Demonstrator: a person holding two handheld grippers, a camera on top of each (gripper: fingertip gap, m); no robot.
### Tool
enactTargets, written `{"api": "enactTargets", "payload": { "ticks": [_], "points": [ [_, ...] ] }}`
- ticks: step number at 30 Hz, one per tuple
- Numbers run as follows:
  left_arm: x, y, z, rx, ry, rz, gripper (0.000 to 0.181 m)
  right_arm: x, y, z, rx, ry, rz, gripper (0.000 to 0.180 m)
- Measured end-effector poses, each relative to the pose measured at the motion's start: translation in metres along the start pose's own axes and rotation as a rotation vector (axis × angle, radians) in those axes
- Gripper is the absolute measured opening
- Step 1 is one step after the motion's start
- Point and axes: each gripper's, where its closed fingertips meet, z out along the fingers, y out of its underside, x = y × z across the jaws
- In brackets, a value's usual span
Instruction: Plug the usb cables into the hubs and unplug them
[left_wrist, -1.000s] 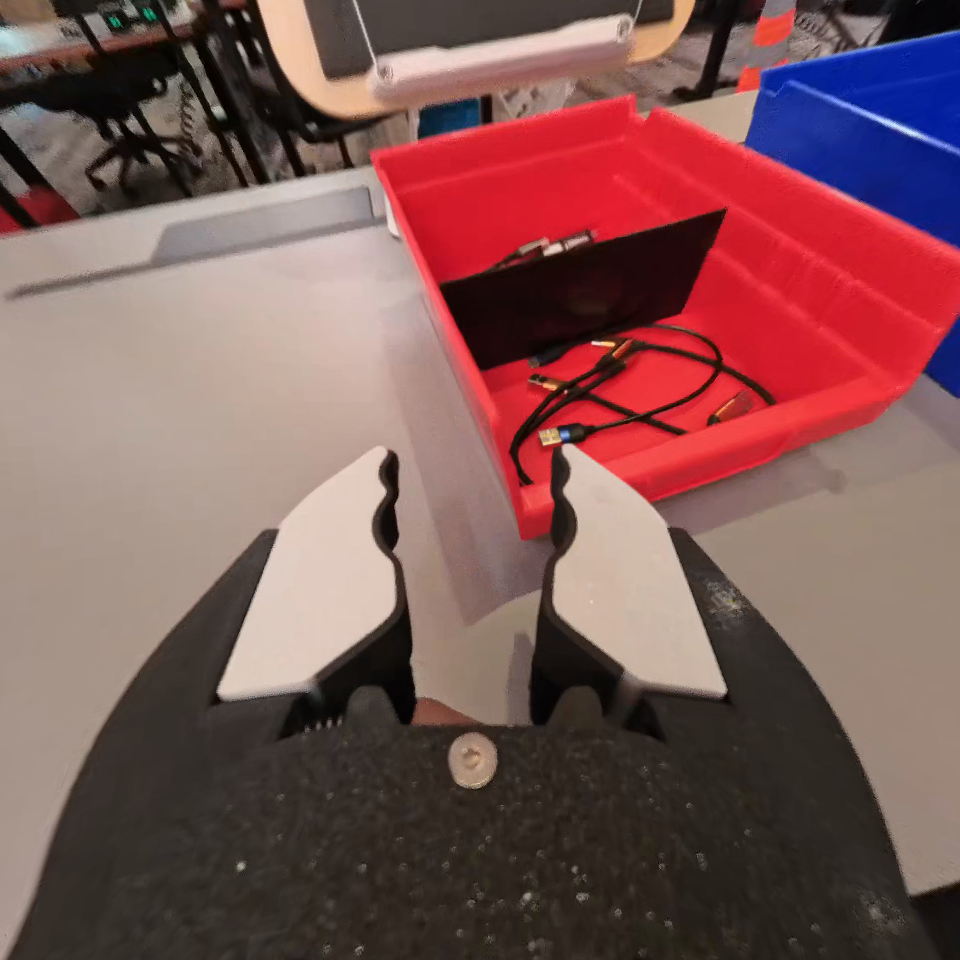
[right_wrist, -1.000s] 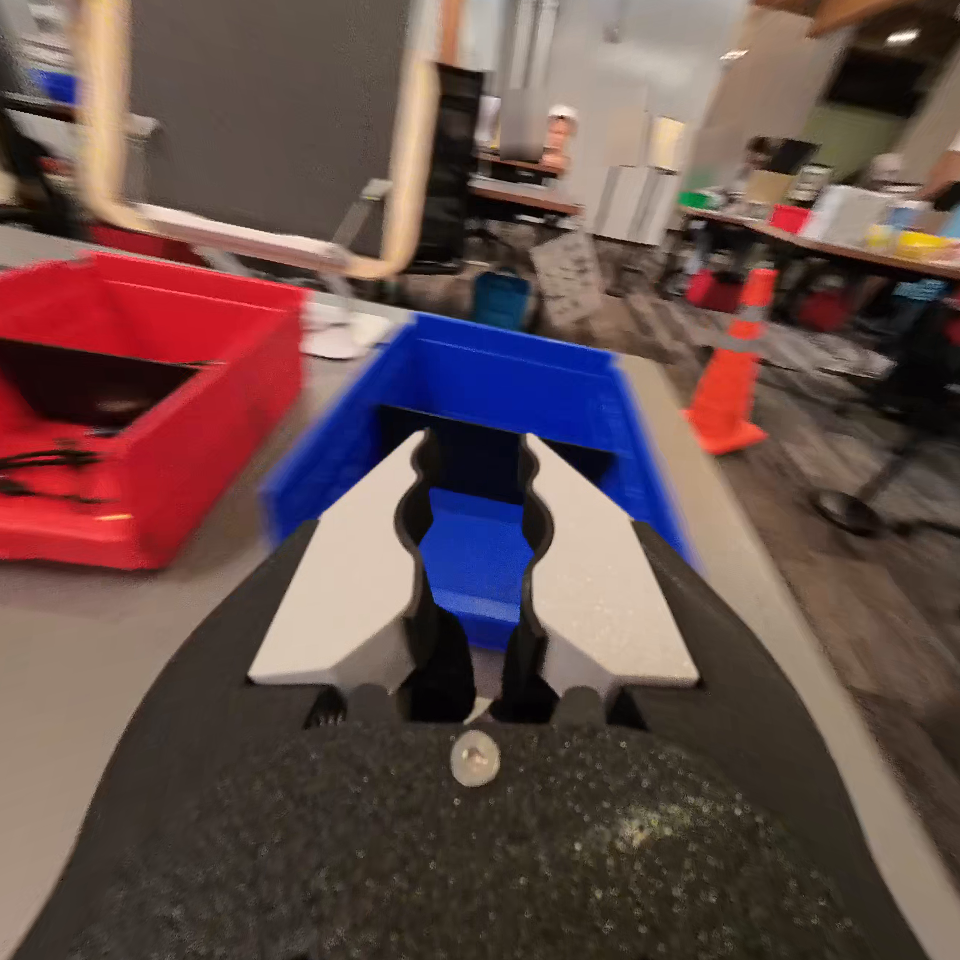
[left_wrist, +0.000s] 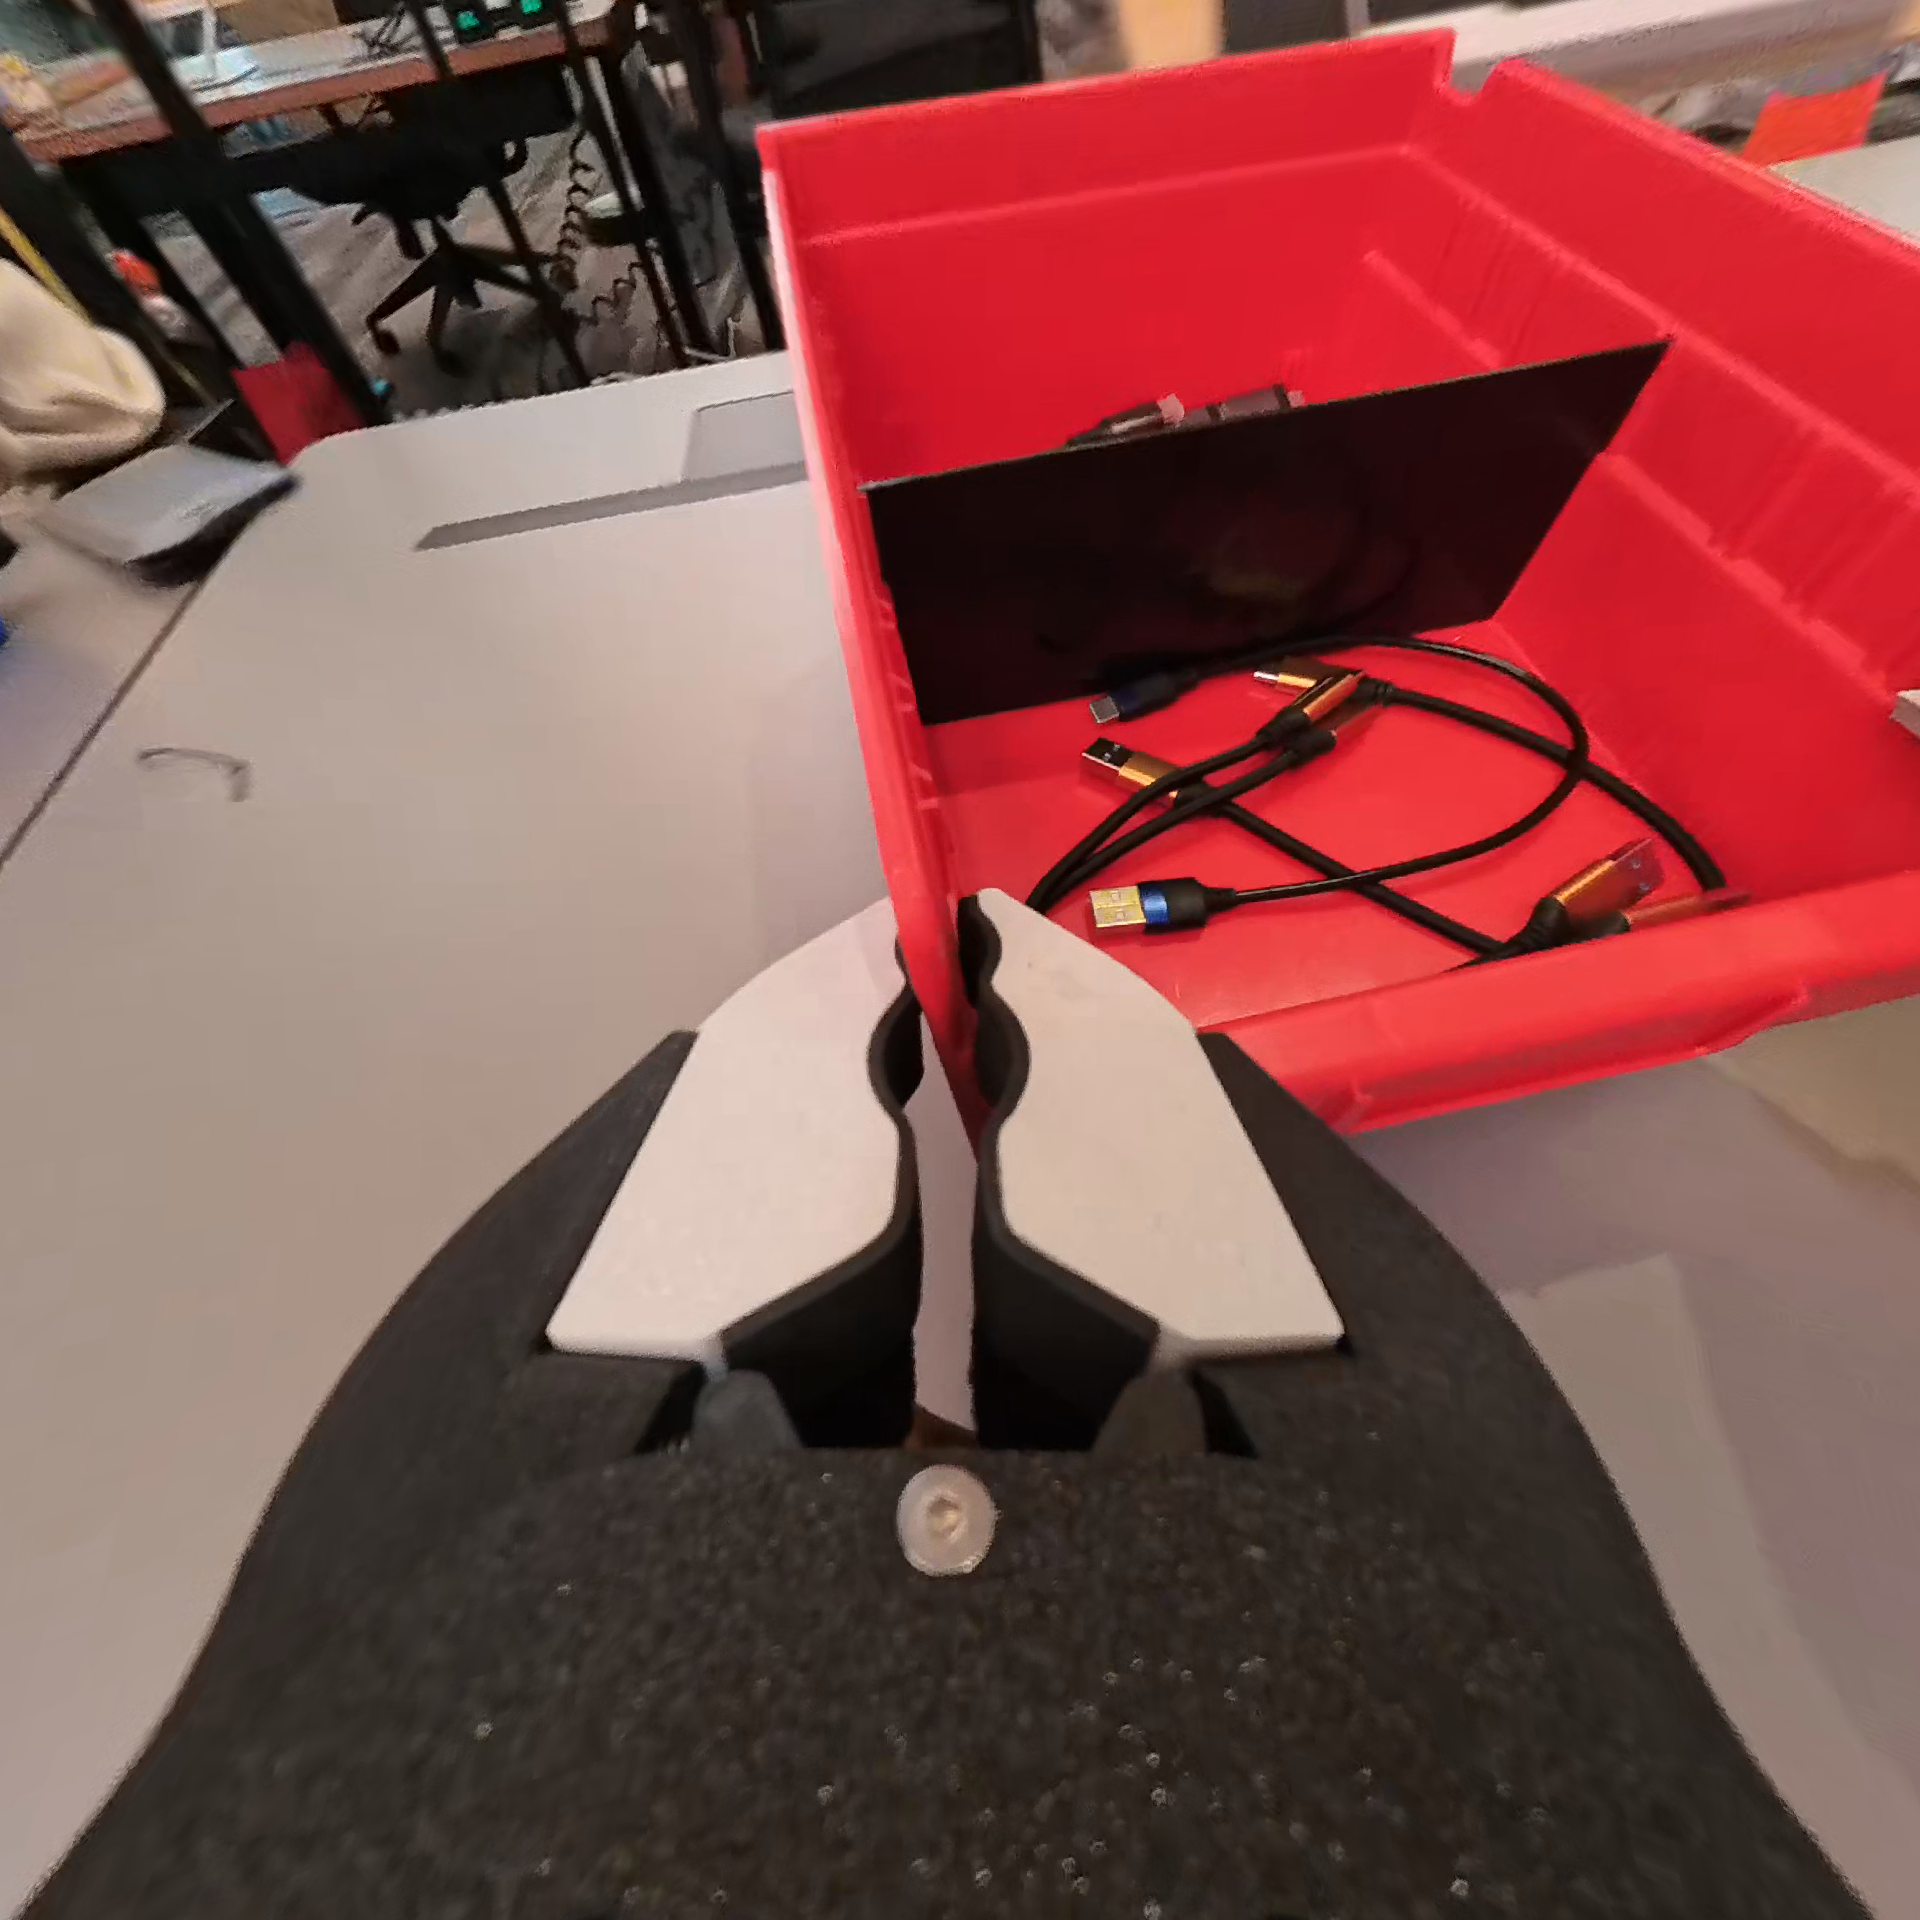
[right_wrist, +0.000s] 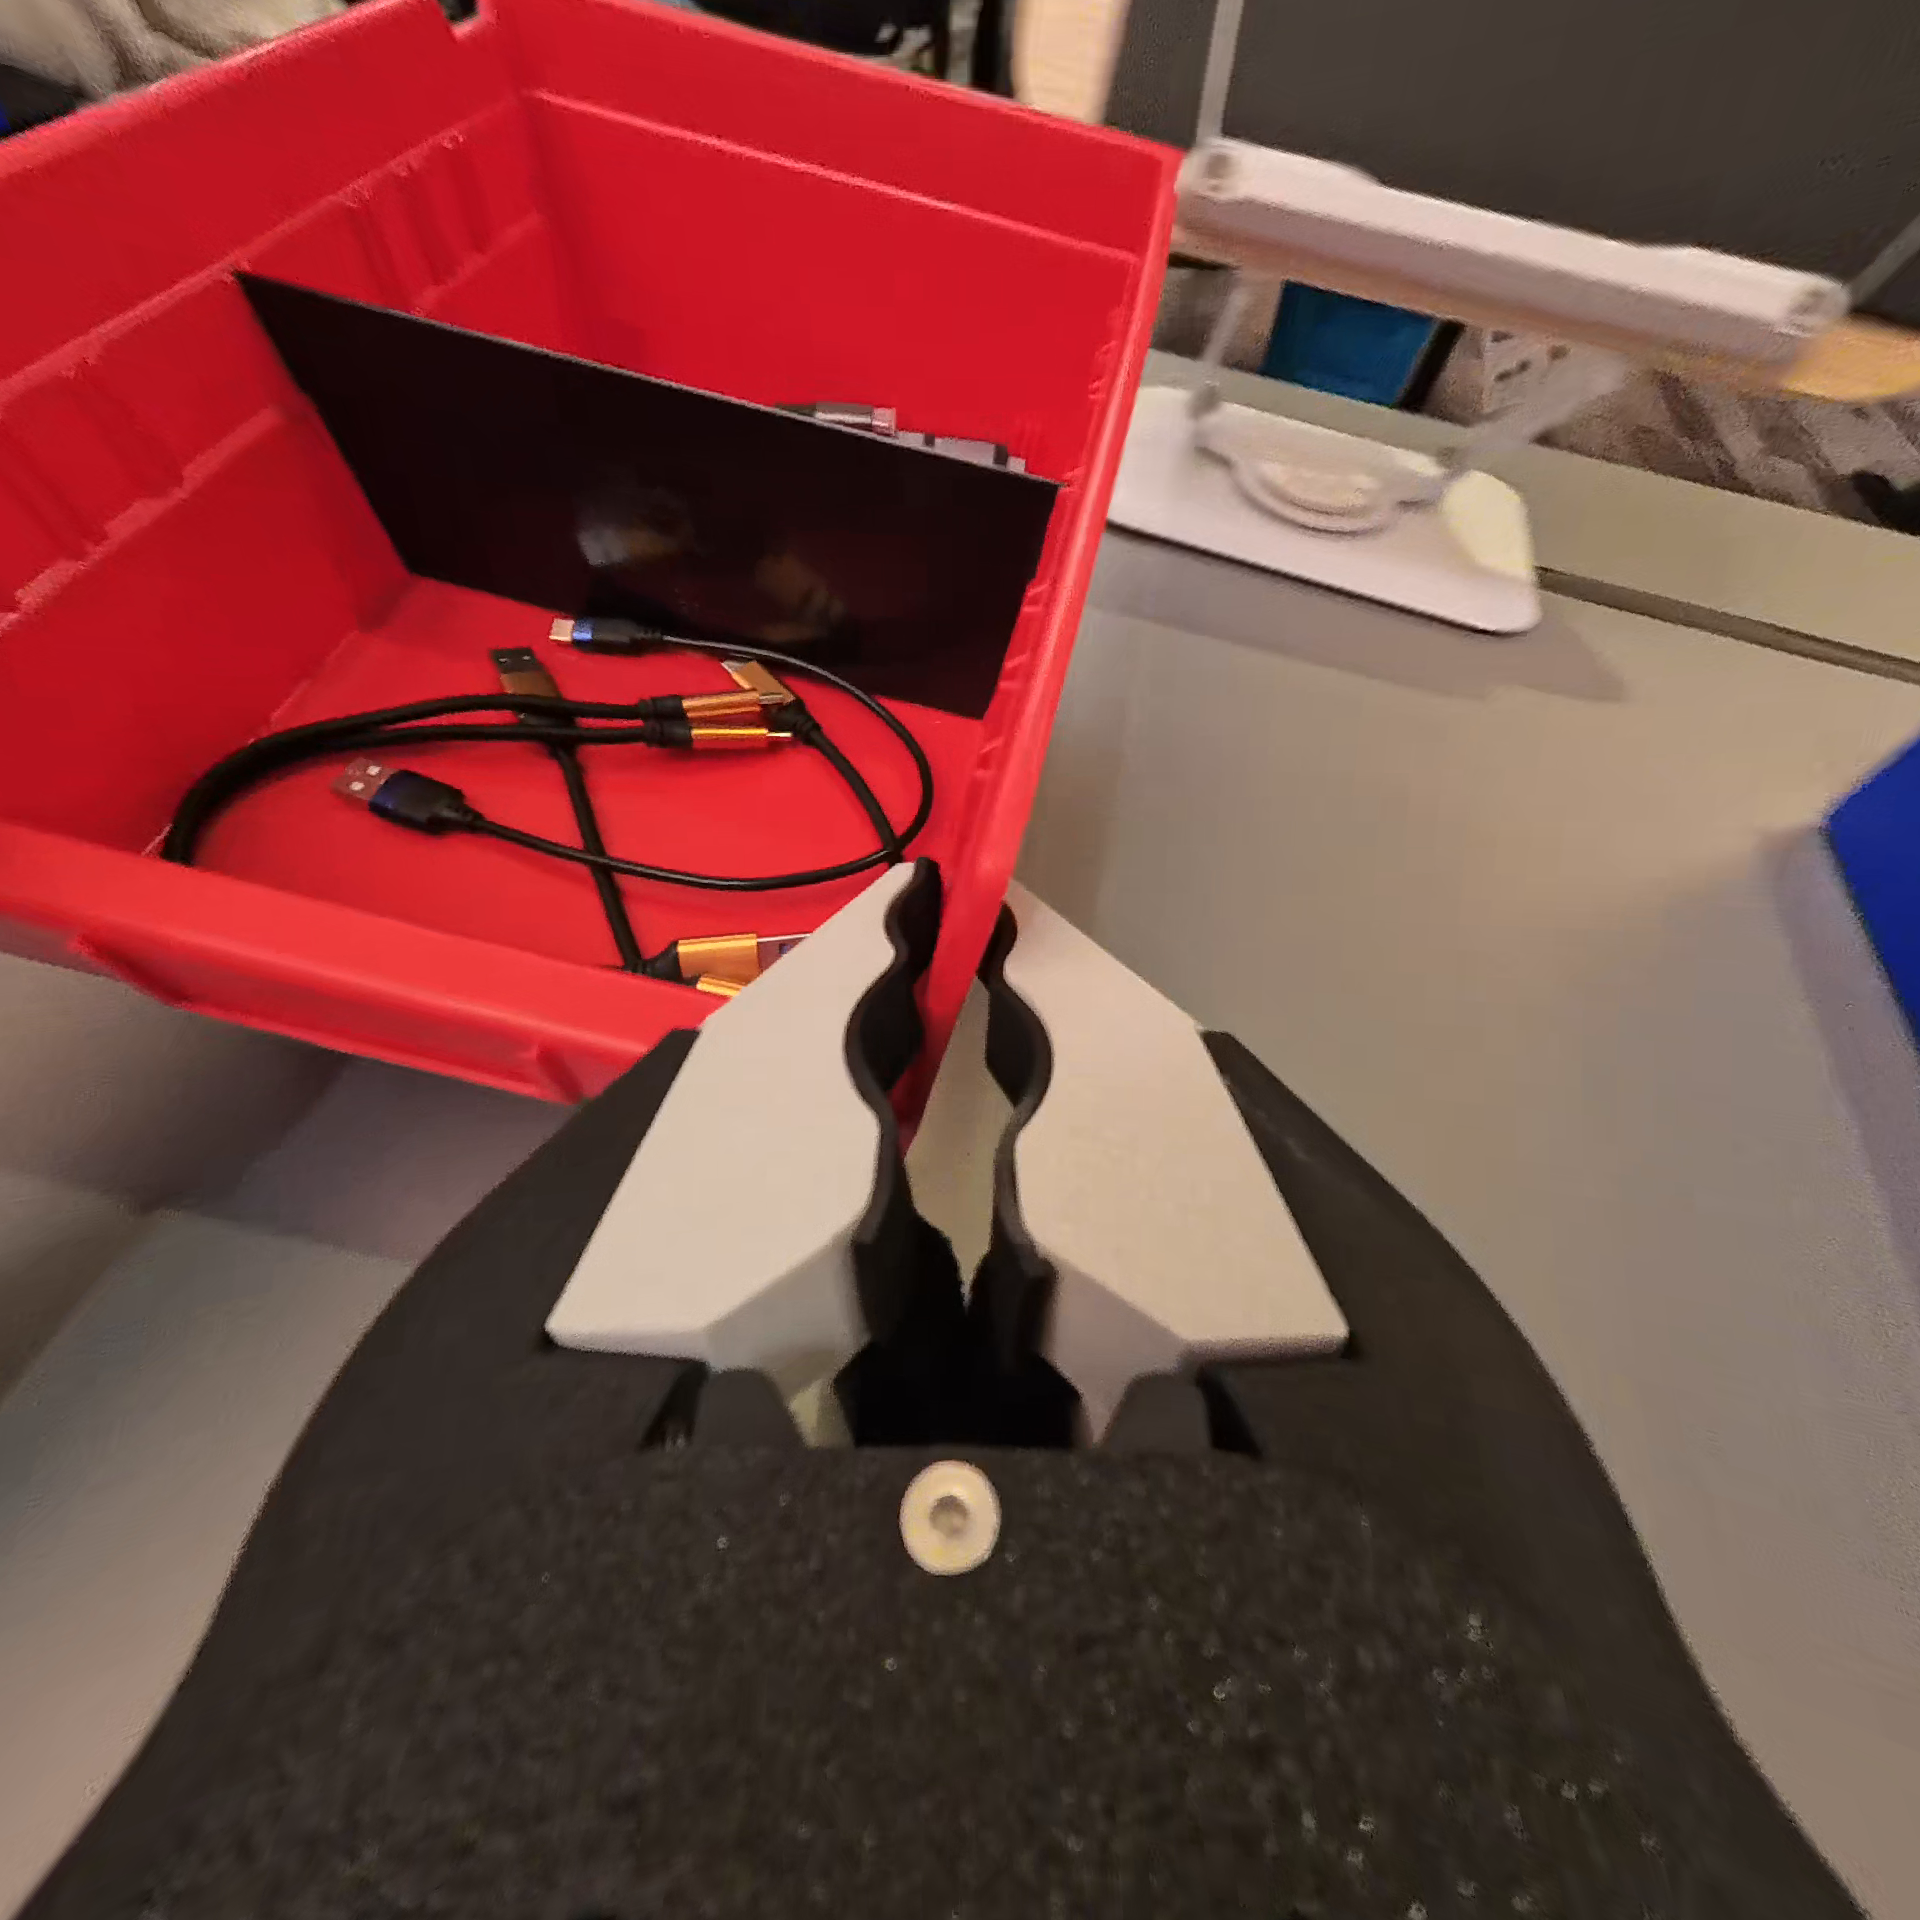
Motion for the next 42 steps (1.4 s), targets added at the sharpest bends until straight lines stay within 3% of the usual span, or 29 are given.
{"api": "enactTargets", "payload": {
  "ticks": [6, 12, 16, 20, 23, 27, 35, 39, 42],
  "points": [
    [-0.079, 0.029, -0.003, -0.045, -0.037, -0.032, 0.003, -0.079, 0.002, 0.029, -0.074, -0.068, -0.007, 0.004],
    [-0.091, 0.045, 0.008, -0.057, -0.021, -0.102, 0.003, -0.092, 0.008, 0.033, -0.067, -0.128, 0.031, 0.01],
    [-0.092, 0.045, 0.008, -0.066, -0.038, -0.131, 0.003, -0.099, 0.008, 0.015, -0.106, -0.302, 0.033, 0.021],
    [-0.095, 0.037, 0.002, -0.045, -0.08, -0.107, 0.009, -0.082, -0.007, -0.031, -0.016, -0.466, -0.027, 0.027],
    [-0.095, 0.008, -0.022, 0.078, -0.129, -0.074, 0.024, -0.03, -0.02, -0.065, 0.098, -0.467, -0.106, 0.027],
    [-0.078, -0.023, -0.058, 0.25, -0.158, -0.082, 0.024, 0.086, -0.018, -0.094, 0.172, -0.329, -0.081, 0.027],
    [0.023, 0.027, -0.06, 0.058, 0.065, -0.149, 0.024, 0.332, 0.093, -0.135, 0.109, 0.1, 0.089, 0.039],
    [0.035, 0.024, -0.051, 0.065, 0.091, -0.121, 0.024, 0.402, 0.114, -0.138, 0.069, 0.21, 0.175, 0.045],
    [0.033, 0.03, -0.044, 0.035, 0.068, -0.057, 0.024, 0.417, 0.116, -0.134, 0.094, 0.214, 0.287, 0.045]
  ]
}}
